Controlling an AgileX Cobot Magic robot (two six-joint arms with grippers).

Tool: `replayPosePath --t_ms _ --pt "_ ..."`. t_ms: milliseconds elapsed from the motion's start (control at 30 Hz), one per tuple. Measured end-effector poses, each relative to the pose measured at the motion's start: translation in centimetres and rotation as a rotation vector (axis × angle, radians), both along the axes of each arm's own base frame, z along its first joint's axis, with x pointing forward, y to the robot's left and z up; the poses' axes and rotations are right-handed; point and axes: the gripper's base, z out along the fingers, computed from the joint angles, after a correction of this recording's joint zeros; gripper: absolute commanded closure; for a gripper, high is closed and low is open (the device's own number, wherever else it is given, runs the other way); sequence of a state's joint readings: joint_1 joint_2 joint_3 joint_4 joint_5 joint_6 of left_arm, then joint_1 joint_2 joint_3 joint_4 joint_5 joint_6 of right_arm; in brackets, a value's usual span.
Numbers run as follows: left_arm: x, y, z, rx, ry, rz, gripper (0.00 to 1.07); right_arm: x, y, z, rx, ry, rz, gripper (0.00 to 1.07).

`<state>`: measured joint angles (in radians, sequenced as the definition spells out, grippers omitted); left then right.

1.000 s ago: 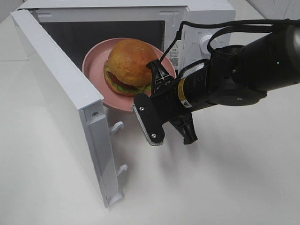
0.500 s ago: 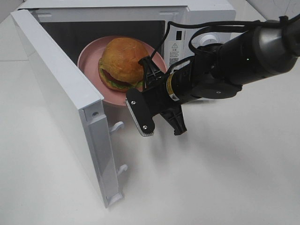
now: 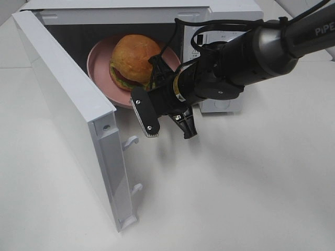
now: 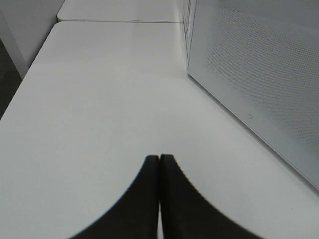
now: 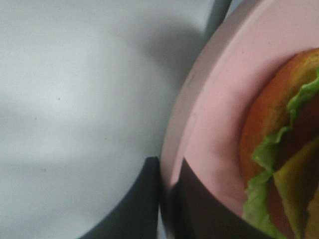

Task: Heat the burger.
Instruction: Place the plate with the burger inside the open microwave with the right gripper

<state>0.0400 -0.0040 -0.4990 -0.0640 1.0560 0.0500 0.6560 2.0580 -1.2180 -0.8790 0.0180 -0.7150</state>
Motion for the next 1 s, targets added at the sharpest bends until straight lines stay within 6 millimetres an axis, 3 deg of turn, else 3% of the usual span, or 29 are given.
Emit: replayPosePath --t_ms 400,733,1000 --pt "0.0 0.0 0.0 0.0 0.0 0.0 1.06 1.4 0.7 0.5 -0.043 0.029 -0.031 1.07" --pt "0.0 0.0 0.0 0.0 0.0 0.0 1.06 3.0 0.8 2.0 -0.028 0.181 -0.065 1.07" --pt "0.0 0.0 0.0 0.0 0.0 0.0 1.06 4.5 1.4 1.4 -0.035 0.234 -0.084 1.07"
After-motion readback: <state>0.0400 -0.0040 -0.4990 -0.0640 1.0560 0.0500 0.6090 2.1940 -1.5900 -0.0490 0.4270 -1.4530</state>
